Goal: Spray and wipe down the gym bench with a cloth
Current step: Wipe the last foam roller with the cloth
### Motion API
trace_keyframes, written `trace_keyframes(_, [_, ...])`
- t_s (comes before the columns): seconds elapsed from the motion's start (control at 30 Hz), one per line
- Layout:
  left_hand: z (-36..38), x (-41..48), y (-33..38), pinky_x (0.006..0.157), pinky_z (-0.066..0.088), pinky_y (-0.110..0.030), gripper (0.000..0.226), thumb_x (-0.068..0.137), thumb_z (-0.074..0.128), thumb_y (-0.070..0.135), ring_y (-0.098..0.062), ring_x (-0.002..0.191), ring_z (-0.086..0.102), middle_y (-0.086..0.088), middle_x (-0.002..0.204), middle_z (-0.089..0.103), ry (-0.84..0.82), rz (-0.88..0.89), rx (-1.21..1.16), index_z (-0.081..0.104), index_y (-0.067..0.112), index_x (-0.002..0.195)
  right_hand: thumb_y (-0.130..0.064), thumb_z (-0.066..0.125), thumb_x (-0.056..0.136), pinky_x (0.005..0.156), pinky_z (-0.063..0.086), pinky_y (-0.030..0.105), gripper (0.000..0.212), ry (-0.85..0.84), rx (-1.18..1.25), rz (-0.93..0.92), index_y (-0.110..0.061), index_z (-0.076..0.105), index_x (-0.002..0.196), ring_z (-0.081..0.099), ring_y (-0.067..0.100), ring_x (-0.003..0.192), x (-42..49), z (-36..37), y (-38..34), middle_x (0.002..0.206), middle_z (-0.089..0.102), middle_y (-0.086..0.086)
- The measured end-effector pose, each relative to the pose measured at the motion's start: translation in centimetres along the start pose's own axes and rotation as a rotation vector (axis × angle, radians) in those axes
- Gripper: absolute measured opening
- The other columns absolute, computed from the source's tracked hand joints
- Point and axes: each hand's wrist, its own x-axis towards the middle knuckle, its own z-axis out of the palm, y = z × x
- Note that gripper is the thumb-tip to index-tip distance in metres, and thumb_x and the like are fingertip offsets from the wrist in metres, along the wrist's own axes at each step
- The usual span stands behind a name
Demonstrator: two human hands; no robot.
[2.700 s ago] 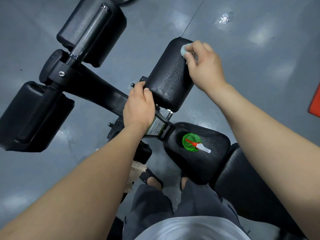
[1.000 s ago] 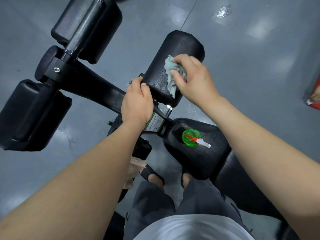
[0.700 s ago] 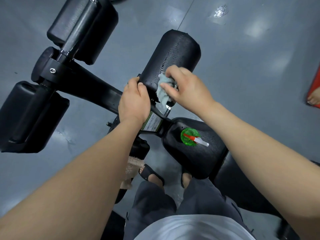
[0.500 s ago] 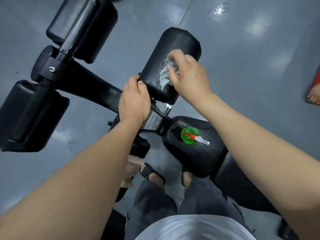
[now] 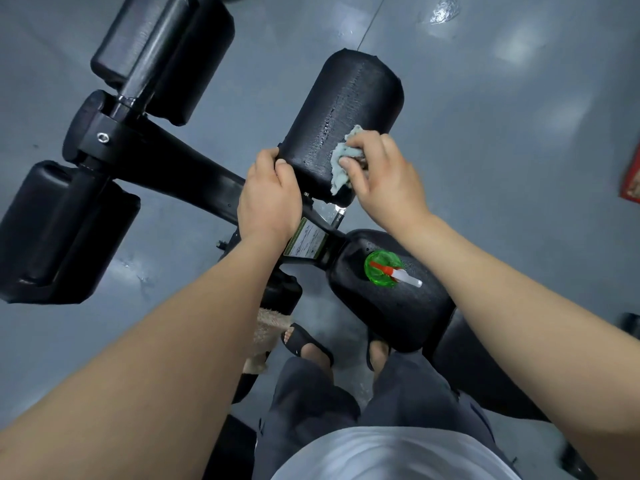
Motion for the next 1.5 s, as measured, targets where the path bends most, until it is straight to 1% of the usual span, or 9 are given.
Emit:
trace_keyframes(0.1, [0.0, 0.0, 0.0, 0.094, 0.042, -0.038, 0.04, 0.103, 0.029, 0.036, -0.021, 0.114, 0.057, 0.002, 0.128, 0.063, -0.002, -0.002, 0.001, 0.054, 0.027, 0.134, -0.049, 0.047, 0.099, 0.058, 0.054, 0.045, 0.038, -0.059, 0.001, -0.099, -0.022, 0.055, 0.124, 0.062, 0.037, 0.075, -2.3, 0.9, -0.5, 0.11, 0.053, 0.007])
trace_keyframes(0.23, [-0.1, 0.1, 0.1, 0.091, 0.041, -0.036, 0.039, 0.103, 0.03, 0.036, -0.021, 0.112, 0.056, 0.001, 0.125, 0.064, 0.005, -0.002, 0.004, 0.055, 0.027, 0.132, -0.045, 0.052, 0.099, 0.048, 0.045, 0.036, 0.032, -0.059, -0.035, -0.162, -0.02, 0.058, 0.118, 0.058, 0.034, 0.064, -2.0, 0.7, -0.1, 0.104, 0.049, 0.008])
trace_keyframes(0.4, [-0.1, -0.1, 0.0, 0.087, 0.039, -0.034, 0.038, 0.102, 0.031, 0.036, -0.019, 0.109, 0.056, 0.004, 0.123, 0.064, -0.001, 0.003, -0.004, 0.055, 0.027, 0.13, -0.045, 0.047, 0.102, 0.054, 0.051, 0.044, 0.032, -0.002, -0.039, -0.096, -0.016, 0.057, 0.113, 0.061, 0.035, 0.074, 0.9, -0.1, 0.1, 0.109, 0.049, 0.007])
trace_keyframes(0.73, [-0.2, -0.3, 0.2, 0.091, 0.038, -0.034, 0.04, 0.104, 0.03, 0.035, -0.019, 0.115, 0.054, 0.003, 0.132, 0.06, 0.0, -0.012, -0.002, 0.052, 0.029, 0.136, -0.042, 0.046, 0.101, 0.069, 0.048, 0.04, 0.031, 0.112, -0.026, 0.152, -0.018, 0.053, 0.12, 0.06, 0.037, 0.091, 7.1, -1.8, 0.7, 0.116, 0.052, 0.008])
trace_keyframes(0.97, [-0.3, -0.4, 0.4, 0.102, 0.032, -0.03, 0.045, 0.106, 0.029, 0.037, -0.018, 0.13, 0.049, 0.003, 0.146, 0.053, 0.001, -0.029, -0.004, 0.048, 0.03, 0.147, -0.035, 0.046, 0.102, 0.068, 0.043, 0.036, 0.029, 0.139, 0.046, 0.232, -0.014, 0.051, 0.121, 0.059, 0.032, 0.091, 6.9, -1.8, 2.4, 0.118, 0.052, 0.007])
trace_keyframes(1.07, [-0.3, -0.4, 0.3, 0.108, 0.031, -0.03, 0.047, 0.107, 0.028, 0.039, -0.017, 0.135, 0.046, 0.004, 0.151, 0.049, -0.004, -0.032, 0.001, 0.046, 0.031, 0.149, -0.032, 0.047, 0.102, 0.075, 0.047, 0.038, 0.03, 0.159, 0.1, 0.251, -0.009, 0.052, 0.12, 0.059, 0.03, 0.097, 5.8, -1.4, 3.1, 0.118, 0.056, 0.01])
trace_keyframes(1.2, [-0.2, -0.2, 0.2, 0.103, 0.034, -0.031, 0.046, 0.105, 0.029, 0.038, -0.018, 0.13, 0.049, 0.002, 0.146, 0.053, -0.003, -0.034, -0.002, 0.05, 0.03, 0.145, -0.033, 0.05, 0.1, 0.077, 0.047, 0.036, 0.027, 0.115, 0.139, 0.152, -0.012, 0.055, 0.115, 0.059, 0.026, 0.099, 4.2, -1.1, 1.8, 0.116, 0.058, 0.007])
trace_keyframes(1.37, [-0.2, -0.2, 0.2, 0.1, 0.036, -0.033, 0.044, 0.105, 0.029, 0.038, -0.019, 0.125, 0.052, 0.001, 0.141, 0.055, -0.011, -0.026, 0.0, 0.051, 0.03, 0.143, -0.038, 0.052, 0.099, 0.058, 0.05, 0.04, 0.026, 0.024, -0.017, -0.122, -0.016, 0.06, 0.11, 0.061, 0.036, 0.078, 2.4, 0.0, -0.5, 0.108, 0.052, 0.008])
trace_keyframes(1.5, [-0.1, 0.0, 0.2, 0.1, 0.038, -0.035, 0.044, 0.104, 0.029, 0.04, -0.02, 0.123, 0.053, 0.002, 0.14, 0.057, -0.009, -0.027, -0.011, 0.052, 0.03, 0.14, -0.039, 0.051, 0.099, 0.058, 0.043, 0.038, 0.025, 0.07, -0.096, -0.08, -0.019, 0.057, 0.112, 0.058, 0.039, 0.08, 5.2, -0.9, 0.0, 0.11, 0.052, 0.01])
